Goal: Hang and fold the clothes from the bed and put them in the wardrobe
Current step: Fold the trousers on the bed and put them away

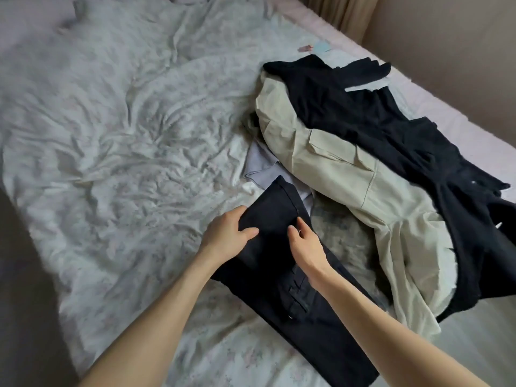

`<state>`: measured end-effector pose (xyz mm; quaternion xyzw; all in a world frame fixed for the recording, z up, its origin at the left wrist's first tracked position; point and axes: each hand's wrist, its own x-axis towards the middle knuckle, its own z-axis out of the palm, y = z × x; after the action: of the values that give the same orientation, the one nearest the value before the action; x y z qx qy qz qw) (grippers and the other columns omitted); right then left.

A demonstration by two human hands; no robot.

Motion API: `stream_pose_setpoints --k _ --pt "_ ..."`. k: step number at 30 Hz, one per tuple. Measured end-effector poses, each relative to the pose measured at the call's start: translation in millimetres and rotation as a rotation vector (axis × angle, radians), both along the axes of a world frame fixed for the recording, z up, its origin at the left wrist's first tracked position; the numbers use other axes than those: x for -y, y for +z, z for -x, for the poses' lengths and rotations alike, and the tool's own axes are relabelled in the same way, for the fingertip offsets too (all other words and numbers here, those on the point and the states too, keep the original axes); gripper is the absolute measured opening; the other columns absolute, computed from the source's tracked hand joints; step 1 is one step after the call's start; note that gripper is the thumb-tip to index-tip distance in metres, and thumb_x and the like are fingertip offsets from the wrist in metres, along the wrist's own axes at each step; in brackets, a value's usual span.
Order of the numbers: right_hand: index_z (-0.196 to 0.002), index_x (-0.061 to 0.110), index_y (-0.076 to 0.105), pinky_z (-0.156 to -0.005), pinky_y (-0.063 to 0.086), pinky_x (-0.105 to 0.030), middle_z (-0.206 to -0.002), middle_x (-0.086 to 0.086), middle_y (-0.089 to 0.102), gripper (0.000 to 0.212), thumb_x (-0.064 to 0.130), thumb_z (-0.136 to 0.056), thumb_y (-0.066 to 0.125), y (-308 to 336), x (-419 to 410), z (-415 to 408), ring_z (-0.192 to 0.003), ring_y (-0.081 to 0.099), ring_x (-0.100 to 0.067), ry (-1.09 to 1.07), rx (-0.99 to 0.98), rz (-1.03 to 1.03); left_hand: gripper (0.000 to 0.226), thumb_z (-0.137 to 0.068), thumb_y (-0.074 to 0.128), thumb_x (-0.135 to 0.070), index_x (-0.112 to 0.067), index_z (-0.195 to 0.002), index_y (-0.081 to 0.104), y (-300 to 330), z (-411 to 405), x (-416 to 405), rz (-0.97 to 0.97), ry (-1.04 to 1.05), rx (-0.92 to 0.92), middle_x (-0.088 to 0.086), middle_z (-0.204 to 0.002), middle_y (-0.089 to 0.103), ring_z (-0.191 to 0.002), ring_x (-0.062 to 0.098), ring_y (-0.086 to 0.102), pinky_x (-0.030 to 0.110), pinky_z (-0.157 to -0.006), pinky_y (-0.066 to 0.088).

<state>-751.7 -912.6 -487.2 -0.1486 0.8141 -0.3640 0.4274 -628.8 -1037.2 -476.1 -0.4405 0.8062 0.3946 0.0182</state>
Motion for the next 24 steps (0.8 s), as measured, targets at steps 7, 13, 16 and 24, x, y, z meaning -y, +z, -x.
stream_pose_setpoints --k 7,13,16,24 --pt "-0.145 0.025 0.032 -0.107 0.040 -0.042 -0.135 0.008 0.048 0.053 0.035 -0.094 0.038 52 44 -15 -0.125 0.047 -0.017 -0.016 0.165 0.210 0.031 -0.088 0.062 -0.035 -0.023 -0.116 0.056 70 -28 41 0.203 0.118 0.072 0.000 -0.088 0.064 -0.087 0.024 0.059 0.039 -0.079 0.050" --pt "-0.141 0.023 0.041 -0.090 0.050 -0.033 -0.129 -0.008 0.054 0.041 0.028 -0.100 0.036 67 55 -24 -0.111 0.056 -0.020 -0.061 0.370 0.287 0.025 -0.096 0.051 -0.030 -0.015 -0.116 0.049 104 -41 55 0.604 0.124 0.274 0.010 -0.086 0.064 -0.074 0.029 0.051 0.034 -0.065 0.037" --pt "-0.137 0.016 0.046 -0.087 0.051 -0.035 -0.121 -0.002 0.057 0.040 0.032 -0.100 0.039 49 40 -24 -0.108 0.056 -0.020 -0.124 0.440 0.228 0.020 -0.098 0.047 -0.028 -0.014 -0.112 0.049 88 -32 34 0.654 0.033 0.297 0.010 -0.092 0.067 -0.083 0.034 0.061 0.033 -0.063 0.035" --pt "-0.138 0.013 0.040 -0.091 0.049 -0.044 -0.124 -0.010 0.056 0.050 0.043 -0.098 0.040 13 -36 3 -0.111 0.057 -0.030 -0.355 0.621 0.260 0.028 -0.099 0.043 -0.033 -0.017 -0.121 0.050 39 -9 -57 0.595 -0.311 0.162 0.002 -0.088 0.068 -0.079 0.027 0.065 0.029 -0.059 0.037"
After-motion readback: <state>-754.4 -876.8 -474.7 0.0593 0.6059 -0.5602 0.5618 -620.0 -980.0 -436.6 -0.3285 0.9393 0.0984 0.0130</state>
